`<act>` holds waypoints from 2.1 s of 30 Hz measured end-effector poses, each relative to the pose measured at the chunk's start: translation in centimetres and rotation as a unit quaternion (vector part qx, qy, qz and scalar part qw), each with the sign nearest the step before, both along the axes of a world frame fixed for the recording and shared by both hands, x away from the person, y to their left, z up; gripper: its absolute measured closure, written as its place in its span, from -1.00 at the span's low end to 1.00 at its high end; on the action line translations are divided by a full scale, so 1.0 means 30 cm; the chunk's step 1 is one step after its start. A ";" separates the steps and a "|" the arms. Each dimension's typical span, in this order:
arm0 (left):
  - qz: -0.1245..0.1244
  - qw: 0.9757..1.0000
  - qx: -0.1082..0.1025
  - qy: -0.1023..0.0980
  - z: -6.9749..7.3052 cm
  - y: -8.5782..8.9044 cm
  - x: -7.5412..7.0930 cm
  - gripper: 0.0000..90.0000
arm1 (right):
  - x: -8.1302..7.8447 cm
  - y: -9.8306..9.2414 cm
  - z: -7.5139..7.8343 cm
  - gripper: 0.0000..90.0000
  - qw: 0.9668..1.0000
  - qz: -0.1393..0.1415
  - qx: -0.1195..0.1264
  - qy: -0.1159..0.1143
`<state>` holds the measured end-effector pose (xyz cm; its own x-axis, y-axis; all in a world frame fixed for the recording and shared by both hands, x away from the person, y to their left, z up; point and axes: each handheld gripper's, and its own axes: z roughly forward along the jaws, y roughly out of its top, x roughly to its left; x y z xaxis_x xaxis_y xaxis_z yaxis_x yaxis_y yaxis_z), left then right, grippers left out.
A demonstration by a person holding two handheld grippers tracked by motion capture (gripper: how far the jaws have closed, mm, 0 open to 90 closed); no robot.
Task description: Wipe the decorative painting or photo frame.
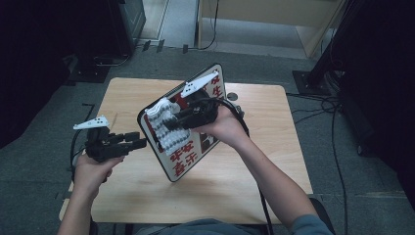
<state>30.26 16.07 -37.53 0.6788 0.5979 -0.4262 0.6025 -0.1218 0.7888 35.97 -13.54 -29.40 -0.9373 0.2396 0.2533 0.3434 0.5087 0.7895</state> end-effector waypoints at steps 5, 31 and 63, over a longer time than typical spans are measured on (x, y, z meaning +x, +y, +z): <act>-0.001 1.000 0.001 0.002 -0.003 -0.004 0.014 0.04 | 0.002 0.024 0.011 0.67 1.000 0.004 0.004 -0.001; -0.009 1.000 0.004 -0.004 -0.002 -0.023 0.024 0.05 | -0.007 0.064 0.028 0.65 1.000 0.016 -0.005 -0.011; -0.009 1.000 0.011 -0.008 -0.003 -0.033 0.025 0.11 | -0.023 0.066 -0.039 0.64 1.000 0.020 -0.003 -0.001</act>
<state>31.00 15.09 -37.63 0.6961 0.5948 -0.4022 0.5870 -0.1490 0.7958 35.28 -11.58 -30.58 -0.9467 0.2031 0.2499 0.3207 0.5261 0.7876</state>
